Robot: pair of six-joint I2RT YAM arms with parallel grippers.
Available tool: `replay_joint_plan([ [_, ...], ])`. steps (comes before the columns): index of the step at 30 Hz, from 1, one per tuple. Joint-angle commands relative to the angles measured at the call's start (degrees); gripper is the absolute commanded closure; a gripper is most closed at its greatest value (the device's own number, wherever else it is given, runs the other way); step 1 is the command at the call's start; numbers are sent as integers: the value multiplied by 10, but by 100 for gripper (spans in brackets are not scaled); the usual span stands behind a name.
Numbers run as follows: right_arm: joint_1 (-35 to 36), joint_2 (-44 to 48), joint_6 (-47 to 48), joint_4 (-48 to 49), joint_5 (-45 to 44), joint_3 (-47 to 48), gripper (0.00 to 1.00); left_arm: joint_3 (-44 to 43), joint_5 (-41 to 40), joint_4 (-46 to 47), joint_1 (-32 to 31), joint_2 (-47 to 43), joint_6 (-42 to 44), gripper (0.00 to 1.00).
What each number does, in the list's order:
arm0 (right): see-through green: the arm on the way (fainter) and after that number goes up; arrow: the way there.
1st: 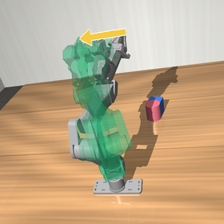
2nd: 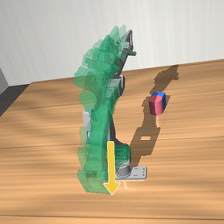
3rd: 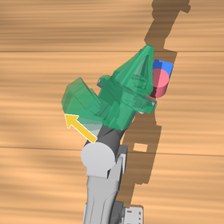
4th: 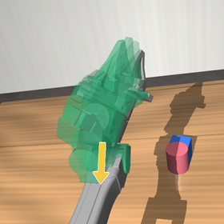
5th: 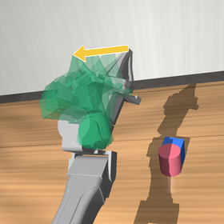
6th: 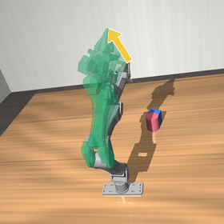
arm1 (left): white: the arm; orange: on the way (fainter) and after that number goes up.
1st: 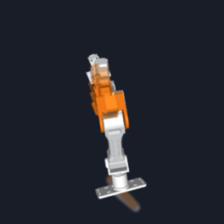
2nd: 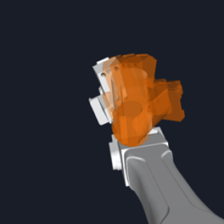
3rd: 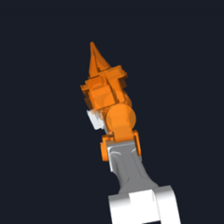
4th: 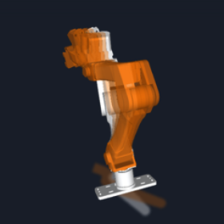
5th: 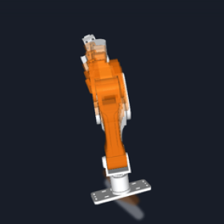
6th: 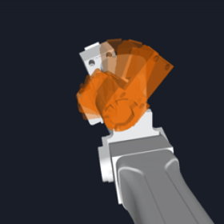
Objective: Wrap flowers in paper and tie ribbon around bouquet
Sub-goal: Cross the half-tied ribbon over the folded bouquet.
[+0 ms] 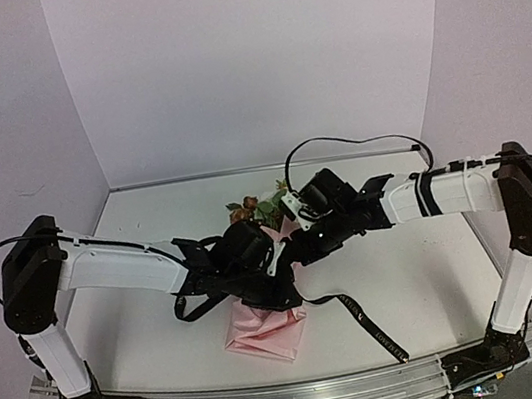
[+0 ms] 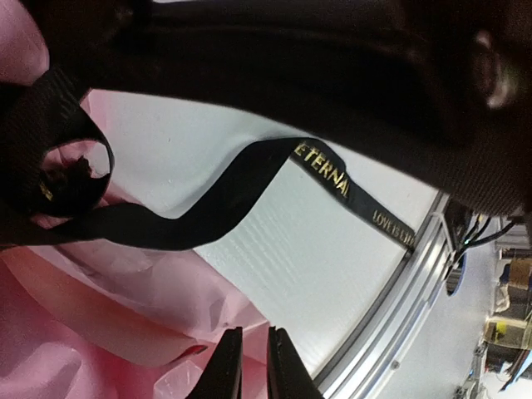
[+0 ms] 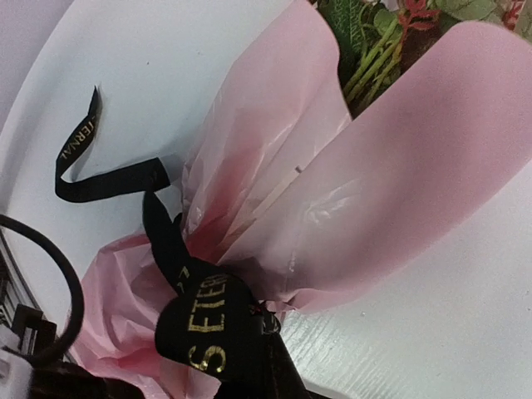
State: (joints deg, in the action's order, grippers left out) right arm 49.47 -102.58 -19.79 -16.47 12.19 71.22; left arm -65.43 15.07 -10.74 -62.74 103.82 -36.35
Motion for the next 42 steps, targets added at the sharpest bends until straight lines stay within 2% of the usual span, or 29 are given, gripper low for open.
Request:
replay_joint_plan([
  [1, 5, 46, 11, -98, 42, 44, 100, -21, -53, 34, 9, -73, -19, 86],
  [5, 4, 46, 7, -173, 55, 82, 100, 30, -93, 12, 39, -125, -38, 90],
  [8, 4, 41, 0, -218, 67, 110, 100, 97, -72, 31, 89, -156, -64, 95],
  [12, 5, 31, -10, -275, 76, 156, 100, 130, -86, 21, 109, -154, -44, 100],
  [19, 5, -26, -41, -339, 96, 264, 100, 148, -58, 56, 101, -97, -20, 100],
  [26, 4, -101, -90, -362, 121, 334, 100, 146, -47, 88, 65, -86, -23, 100],
  [33, 1, -149, -164, -358, 112, 380, 100, 174, -38, 134, 54, -117, -23, 100],
  [35, -2, -151, -182, -346, 117, 380, 100, 181, -49, 137, 54, -139, -11, 97],
  [39, -8, -150, -211, -330, 138, 376, 100, 186, -79, 153, 58, -188, 23, 79],
  [42, -12, -141, -242, -310, 157, 360, 100, 186, -73, 183, 74, -201, 51, 64],
])
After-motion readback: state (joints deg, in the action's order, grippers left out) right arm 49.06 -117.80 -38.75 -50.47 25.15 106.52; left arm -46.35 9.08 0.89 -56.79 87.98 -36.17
